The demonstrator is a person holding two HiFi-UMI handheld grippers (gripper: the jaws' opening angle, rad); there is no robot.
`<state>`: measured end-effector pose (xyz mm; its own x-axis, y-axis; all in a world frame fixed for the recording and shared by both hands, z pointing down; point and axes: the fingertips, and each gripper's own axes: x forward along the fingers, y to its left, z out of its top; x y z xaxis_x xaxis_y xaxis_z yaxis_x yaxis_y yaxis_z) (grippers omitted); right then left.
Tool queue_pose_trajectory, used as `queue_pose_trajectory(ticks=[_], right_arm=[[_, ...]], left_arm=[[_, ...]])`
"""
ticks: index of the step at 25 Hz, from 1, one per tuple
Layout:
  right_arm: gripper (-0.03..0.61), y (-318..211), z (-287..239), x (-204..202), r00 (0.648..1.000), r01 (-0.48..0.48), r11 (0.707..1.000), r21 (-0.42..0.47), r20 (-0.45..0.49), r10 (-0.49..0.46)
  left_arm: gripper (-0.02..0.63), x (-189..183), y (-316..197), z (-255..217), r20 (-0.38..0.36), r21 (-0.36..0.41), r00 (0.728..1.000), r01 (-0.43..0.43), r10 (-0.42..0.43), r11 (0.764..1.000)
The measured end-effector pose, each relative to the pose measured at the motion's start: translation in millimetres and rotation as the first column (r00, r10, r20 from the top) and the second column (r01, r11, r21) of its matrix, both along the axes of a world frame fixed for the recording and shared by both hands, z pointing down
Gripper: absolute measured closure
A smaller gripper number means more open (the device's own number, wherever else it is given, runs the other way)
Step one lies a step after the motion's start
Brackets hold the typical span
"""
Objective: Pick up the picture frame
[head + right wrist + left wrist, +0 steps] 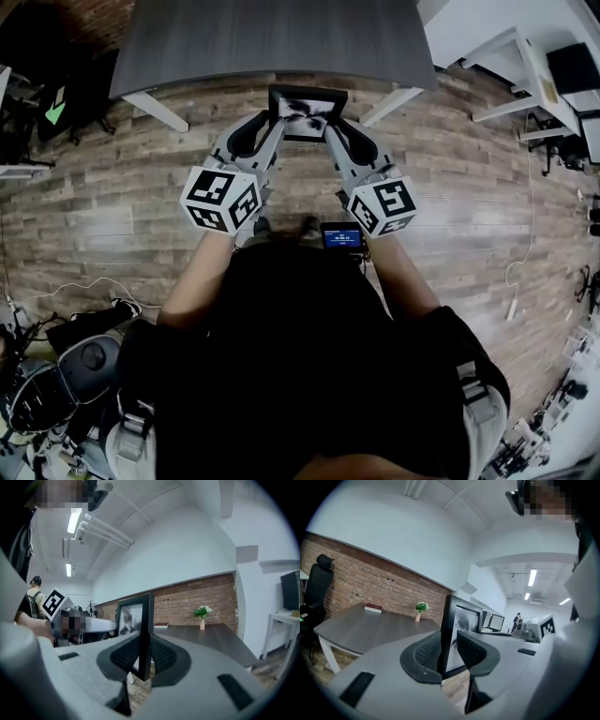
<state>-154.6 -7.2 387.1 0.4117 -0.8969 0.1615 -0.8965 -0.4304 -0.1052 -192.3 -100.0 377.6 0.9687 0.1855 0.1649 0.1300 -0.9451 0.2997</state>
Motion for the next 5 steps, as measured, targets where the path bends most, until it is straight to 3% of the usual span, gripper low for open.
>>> queue_pose_trajectory(ticks=[5], right_arm=[[0.511, 14, -8, 21, 1.0, -0.005, 1.0, 0.019, -0.017, 0.005]], left_arm=[[0.517, 15, 16, 1, 0.008, -0.004, 1.0, -0.02, 0.02, 1.0]])
